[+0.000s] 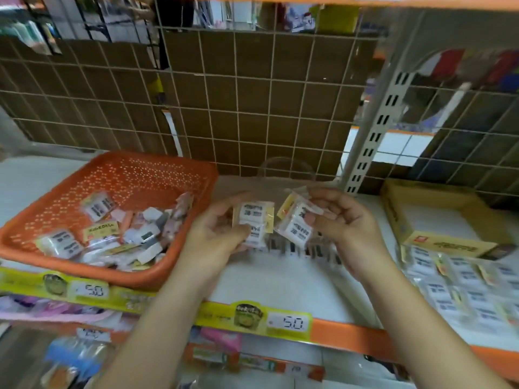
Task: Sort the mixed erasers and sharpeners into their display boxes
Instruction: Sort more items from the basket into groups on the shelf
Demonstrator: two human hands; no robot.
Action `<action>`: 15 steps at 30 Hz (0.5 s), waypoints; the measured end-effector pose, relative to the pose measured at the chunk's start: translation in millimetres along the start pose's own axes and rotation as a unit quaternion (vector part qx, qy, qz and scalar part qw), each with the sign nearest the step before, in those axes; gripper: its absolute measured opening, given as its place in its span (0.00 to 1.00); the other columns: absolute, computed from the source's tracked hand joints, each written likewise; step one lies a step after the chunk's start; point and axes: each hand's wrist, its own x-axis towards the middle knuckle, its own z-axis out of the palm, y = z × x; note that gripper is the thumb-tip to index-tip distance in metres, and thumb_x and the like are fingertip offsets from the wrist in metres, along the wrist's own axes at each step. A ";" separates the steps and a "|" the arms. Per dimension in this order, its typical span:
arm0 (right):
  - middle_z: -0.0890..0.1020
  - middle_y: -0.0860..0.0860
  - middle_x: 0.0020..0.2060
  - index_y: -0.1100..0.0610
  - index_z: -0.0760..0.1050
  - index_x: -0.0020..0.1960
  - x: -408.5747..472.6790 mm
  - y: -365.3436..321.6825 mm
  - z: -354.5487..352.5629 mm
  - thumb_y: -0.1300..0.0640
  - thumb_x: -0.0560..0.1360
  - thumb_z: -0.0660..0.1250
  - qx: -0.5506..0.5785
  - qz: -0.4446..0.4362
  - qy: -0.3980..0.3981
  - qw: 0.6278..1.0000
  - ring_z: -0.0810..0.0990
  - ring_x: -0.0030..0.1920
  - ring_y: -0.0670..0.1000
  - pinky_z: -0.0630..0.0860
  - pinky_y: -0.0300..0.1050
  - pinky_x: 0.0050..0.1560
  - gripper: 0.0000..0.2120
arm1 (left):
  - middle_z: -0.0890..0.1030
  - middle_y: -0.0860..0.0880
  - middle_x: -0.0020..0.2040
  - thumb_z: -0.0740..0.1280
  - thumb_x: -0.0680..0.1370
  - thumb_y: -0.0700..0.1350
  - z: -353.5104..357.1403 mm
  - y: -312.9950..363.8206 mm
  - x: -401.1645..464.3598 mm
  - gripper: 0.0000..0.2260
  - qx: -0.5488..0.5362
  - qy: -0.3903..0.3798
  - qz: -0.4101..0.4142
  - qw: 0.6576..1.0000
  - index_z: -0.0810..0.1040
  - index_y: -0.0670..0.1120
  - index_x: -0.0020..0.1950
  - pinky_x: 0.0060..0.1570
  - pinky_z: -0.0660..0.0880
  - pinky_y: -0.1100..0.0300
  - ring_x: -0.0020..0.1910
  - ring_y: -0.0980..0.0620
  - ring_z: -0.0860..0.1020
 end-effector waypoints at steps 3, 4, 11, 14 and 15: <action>0.83 0.47 0.36 0.56 0.77 0.47 -13.6 2.6 -29.0 0.73 0.66 0.68 0.004 0.017 0.044 0.999 0.80 0.40 0.43 0.78 0.36 0.43 0.16 | 0.83 0.54 0.38 0.65 0.68 0.27 26.1 -13.9 -3.9 0.22 -0.002 -0.017 -0.024 1.000 0.79 0.54 0.49 0.40 0.79 0.59 0.40 0.54 0.80; 0.83 0.48 0.36 0.55 0.78 0.47 -19.0 3.8 -38.6 0.71 0.66 0.68 0.003 0.022 0.063 0.998 0.80 0.40 0.45 0.78 0.38 0.44 0.15 | 0.83 0.53 0.39 0.67 0.66 0.29 33.3 -17.4 -5.9 0.21 0.004 -0.026 -0.028 0.999 0.81 0.55 0.47 0.42 0.78 0.57 0.41 0.53 0.80; 0.83 0.49 0.42 0.52 0.79 0.47 -58.6 4.8 -90.6 0.68 0.68 0.68 -0.003 0.054 0.163 0.985 0.80 0.46 0.50 0.78 0.44 0.50 0.13 | 0.82 0.48 0.49 0.65 0.70 0.25 76.0 -30.7 -22.7 0.22 0.023 -0.120 -0.051 0.991 0.77 0.50 0.54 0.43 0.78 0.63 0.46 0.55 0.81; 0.82 0.49 0.47 0.49 0.80 0.46 -70.9 6.9 -110.6 0.66 0.69 0.70 -0.031 0.076 0.184 0.979 0.79 0.51 0.53 0.75 0.49 0.55 0.13 | 0.83 0.53 0.46 0.66 0.70 0.26 92.4 -38.4 -29.5 0.22 0.023 -0.120 -0.061 0.991 0.77 0.52 0.52 0.41 0.77 0.66 0.45 0.57 0.81; 0.81 0.49 0.46 0.49 0.80 0.47 -73.7 5.8 -117.0 0.66 0.69 0.70 -0.030 0.078 0.188 0.979 0.80 0.49 0.52 0.76 0.47 0.53 0.14 | 0.83 0.52 0.47 0.66 0.70 0.27 99.2 -39.6 -32.2 0.21 0.021 -0.121 -0.061 0.991 0.77 0.52 0.53 0.41 0.77 0.66 0.45 0.57 0.81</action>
